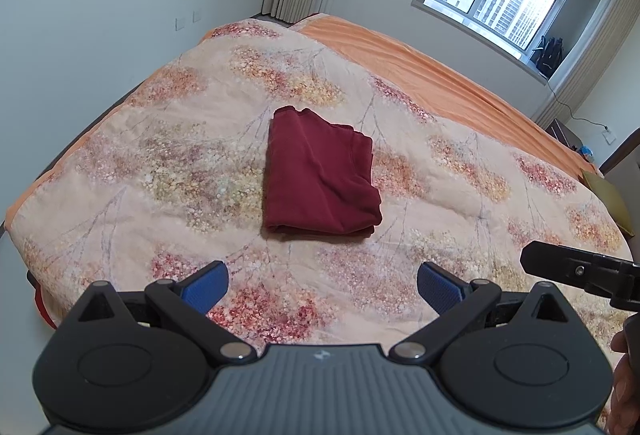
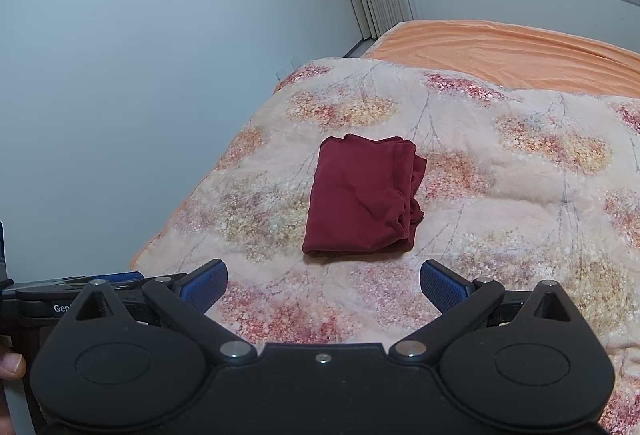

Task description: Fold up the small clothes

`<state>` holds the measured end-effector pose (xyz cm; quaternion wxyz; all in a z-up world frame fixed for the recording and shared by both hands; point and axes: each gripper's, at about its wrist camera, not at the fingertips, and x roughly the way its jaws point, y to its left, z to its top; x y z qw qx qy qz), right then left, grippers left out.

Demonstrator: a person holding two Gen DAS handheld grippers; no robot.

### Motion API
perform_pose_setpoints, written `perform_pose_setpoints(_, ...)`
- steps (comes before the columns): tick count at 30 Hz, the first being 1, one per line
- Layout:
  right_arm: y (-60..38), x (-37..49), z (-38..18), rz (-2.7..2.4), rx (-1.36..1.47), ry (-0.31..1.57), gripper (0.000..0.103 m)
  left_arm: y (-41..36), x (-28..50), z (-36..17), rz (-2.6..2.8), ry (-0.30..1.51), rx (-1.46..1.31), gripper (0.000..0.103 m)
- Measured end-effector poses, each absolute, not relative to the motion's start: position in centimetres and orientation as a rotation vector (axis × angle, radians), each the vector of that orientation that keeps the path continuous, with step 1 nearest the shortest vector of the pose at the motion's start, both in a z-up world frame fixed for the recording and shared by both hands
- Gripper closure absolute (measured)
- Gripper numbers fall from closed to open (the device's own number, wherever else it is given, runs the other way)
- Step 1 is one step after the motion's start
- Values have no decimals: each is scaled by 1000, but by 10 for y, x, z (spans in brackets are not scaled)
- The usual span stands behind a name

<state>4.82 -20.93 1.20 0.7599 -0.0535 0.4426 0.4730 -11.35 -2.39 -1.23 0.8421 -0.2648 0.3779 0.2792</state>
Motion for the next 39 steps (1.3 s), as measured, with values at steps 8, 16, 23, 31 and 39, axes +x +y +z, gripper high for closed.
perform_pose_setpoints(8,-209,49,12,1032,-122,963,1,-27,-114,-14,589,801,-566,1)
perform_pose_setpoints(16,-208,48,12,1034,-123,964,1,-27,-114,-13,588,801,-568,1)
perform_pose_setpoints(23,-208,48,13,1035,-125,961,1,-27,-115,-13,587,800,-569,1)
perform_pose_setpoints(31,-210,47,13,1035,-126,962,1,-27,-115,-12,584,795,-580,1)
perform_pose_setpoints(39,-211,47,15,1035,-129,955,1,-23,-122,-7,556,733,-641,0)
